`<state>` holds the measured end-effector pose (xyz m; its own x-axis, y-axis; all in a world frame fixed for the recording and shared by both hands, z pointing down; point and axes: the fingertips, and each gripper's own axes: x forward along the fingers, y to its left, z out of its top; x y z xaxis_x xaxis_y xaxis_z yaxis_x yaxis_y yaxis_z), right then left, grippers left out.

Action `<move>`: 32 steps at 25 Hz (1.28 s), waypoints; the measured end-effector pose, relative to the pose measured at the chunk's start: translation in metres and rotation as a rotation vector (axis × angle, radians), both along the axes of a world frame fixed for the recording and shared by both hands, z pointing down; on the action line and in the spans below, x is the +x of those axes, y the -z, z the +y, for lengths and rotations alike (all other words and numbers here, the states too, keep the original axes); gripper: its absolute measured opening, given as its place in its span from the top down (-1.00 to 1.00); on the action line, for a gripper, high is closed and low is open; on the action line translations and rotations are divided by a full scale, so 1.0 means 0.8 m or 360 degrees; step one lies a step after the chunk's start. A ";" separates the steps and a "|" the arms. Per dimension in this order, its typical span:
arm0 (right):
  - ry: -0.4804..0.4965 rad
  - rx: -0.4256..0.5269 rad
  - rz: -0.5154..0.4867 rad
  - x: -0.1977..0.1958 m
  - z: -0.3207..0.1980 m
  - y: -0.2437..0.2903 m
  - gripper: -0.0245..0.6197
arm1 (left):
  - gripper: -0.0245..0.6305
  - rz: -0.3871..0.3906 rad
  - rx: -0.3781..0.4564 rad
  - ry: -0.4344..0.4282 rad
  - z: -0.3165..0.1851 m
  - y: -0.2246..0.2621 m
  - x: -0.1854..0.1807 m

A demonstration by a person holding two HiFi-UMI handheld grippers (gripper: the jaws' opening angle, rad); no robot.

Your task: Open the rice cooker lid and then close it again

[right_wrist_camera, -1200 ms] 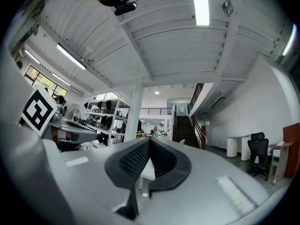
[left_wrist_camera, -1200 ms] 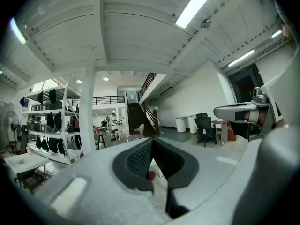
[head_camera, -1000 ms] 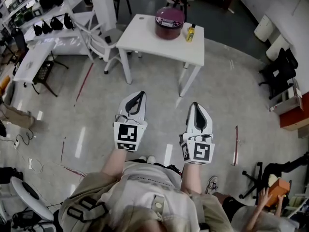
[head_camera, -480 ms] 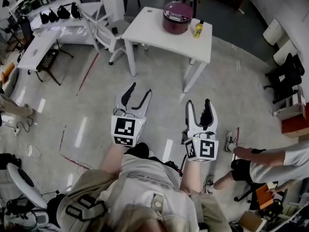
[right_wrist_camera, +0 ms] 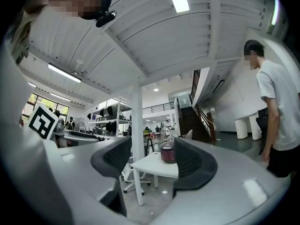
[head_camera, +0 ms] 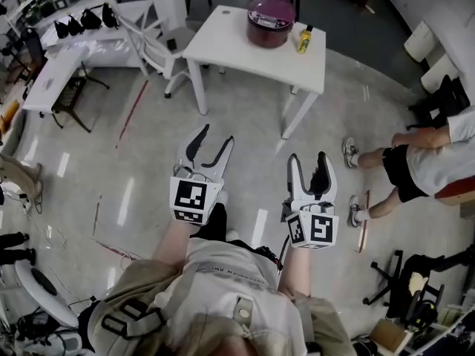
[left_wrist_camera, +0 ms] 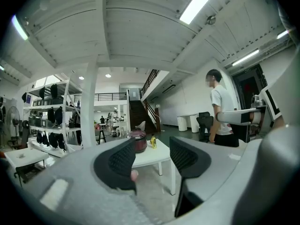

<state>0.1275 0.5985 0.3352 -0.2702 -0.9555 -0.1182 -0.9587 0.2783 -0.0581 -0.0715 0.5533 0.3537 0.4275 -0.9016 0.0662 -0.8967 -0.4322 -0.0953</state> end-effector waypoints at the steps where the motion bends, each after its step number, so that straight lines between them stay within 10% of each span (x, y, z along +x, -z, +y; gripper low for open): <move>1: -0.0005 -0.0005 0.0003 0.000 -0.006 -0.001 0.10 | 0.20 0.0005 0.0011 -0.0005 -0.008 0.002 0.000; 32: -0.0090 -0.0097 0.0043 -0.077 -0.329 -0.007 0.09 | 0.17 -0.0102 0.0021 -0.0230 -0.349 0.010 -0.059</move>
<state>0.0661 0.3355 0.3409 -0.2177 -0.9746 -0.0528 -0.9743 0.2202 -0.0474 -0.1184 0.2743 0.3455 0.5482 -0.8319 0.0860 -0.8172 -0.5547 -0.1567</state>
